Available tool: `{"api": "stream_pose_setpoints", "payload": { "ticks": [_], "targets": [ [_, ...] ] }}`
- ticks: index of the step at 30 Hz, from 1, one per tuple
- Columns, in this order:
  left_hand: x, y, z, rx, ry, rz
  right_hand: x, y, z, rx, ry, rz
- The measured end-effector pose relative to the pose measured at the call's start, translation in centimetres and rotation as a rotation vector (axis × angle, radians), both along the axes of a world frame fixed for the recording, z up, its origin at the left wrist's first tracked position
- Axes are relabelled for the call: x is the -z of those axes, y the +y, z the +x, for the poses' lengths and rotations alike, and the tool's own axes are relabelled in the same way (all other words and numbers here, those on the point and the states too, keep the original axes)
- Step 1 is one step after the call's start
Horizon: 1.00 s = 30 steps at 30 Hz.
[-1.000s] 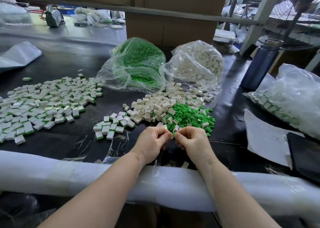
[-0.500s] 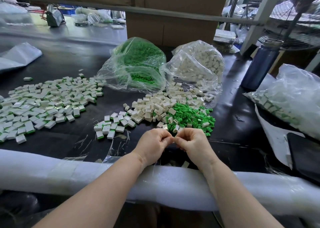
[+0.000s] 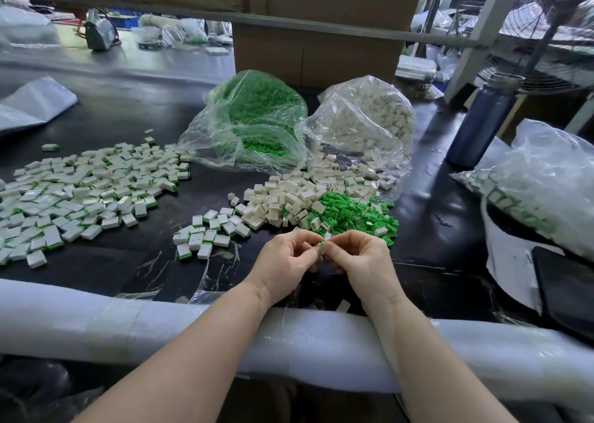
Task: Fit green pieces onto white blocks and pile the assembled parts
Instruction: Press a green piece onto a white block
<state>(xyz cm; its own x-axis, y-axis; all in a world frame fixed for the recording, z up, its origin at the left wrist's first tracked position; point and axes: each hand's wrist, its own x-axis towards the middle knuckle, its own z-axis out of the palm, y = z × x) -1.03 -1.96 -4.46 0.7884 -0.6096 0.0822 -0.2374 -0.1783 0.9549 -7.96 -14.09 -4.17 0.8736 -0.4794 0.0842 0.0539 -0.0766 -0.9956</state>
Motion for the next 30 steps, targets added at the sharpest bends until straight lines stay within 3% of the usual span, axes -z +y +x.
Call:
{"api": "stream_pose_setpoints", "payload": {
  "ticks": [11,19,30],
  "targets": [
    [-0.2,0.1,0.0,0.010,0.021,-0.014,-0.1,0.0,0.0,-0.006,0.008,-0.024],
    [-0.5,0.0,-0.2,0.054,-0.016,-0.057,-0.7,0.5,-0.1,-0.165,0.074,-0.083],
    [-0.3,0.0,-0.2,0.120,-0.101,0.029,-0.9,0.4,-0.5,-0.203,0.003,0.101]
  ]
}}
